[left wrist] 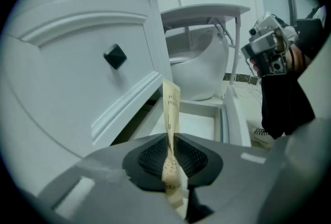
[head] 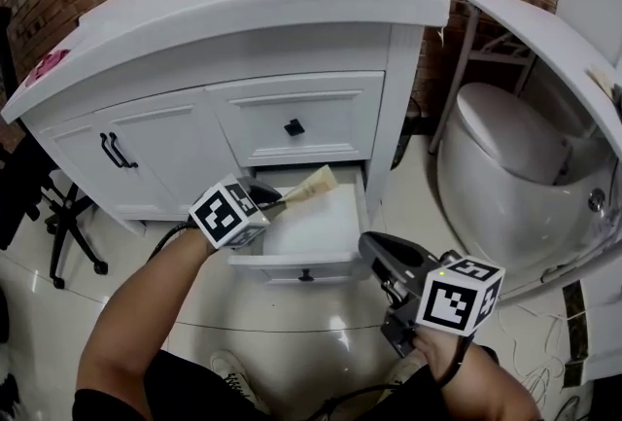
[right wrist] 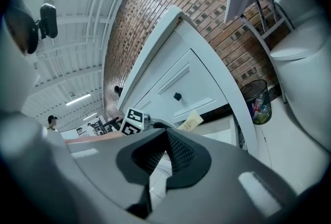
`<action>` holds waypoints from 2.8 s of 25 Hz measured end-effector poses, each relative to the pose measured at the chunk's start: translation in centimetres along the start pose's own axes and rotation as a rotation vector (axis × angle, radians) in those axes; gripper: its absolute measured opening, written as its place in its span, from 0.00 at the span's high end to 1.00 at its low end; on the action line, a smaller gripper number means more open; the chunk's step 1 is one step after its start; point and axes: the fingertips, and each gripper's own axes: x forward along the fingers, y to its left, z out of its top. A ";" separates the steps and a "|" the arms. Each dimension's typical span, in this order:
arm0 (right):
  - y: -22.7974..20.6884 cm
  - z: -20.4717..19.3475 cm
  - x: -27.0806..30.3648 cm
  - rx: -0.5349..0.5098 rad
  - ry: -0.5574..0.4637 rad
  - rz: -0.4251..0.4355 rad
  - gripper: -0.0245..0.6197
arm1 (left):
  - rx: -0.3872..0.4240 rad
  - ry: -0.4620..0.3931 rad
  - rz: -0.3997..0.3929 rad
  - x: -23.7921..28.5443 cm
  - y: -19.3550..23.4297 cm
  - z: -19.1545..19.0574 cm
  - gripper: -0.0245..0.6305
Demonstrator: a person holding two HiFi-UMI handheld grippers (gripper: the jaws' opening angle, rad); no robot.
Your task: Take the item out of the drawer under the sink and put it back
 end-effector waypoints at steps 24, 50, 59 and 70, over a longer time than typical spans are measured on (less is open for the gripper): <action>1.0 -0.2 0.2 -0.132 0.003 -0.019 0.95 | -0.530 -0.579 -0.048 -14.3 -8.8 1.5 0.89; 0.6 -1.2 0.3 -0.125 0.045 -0.027 0.95 | -0.547 -0.570 -0.042 -13.8 -9.5 0.8 0.88; 0.8 -1.4 0.4 -0.124 0.051 -0.020 0.95 | -0.535 -0.566 -0.029 -13.6 -9.4 0.8 0.88; 1.1 -1.4 0.6 -0.124 0.053 -0.007 0.95 | -0.463 -0.556 0.051 -13.8 -8.5 0.9 0.88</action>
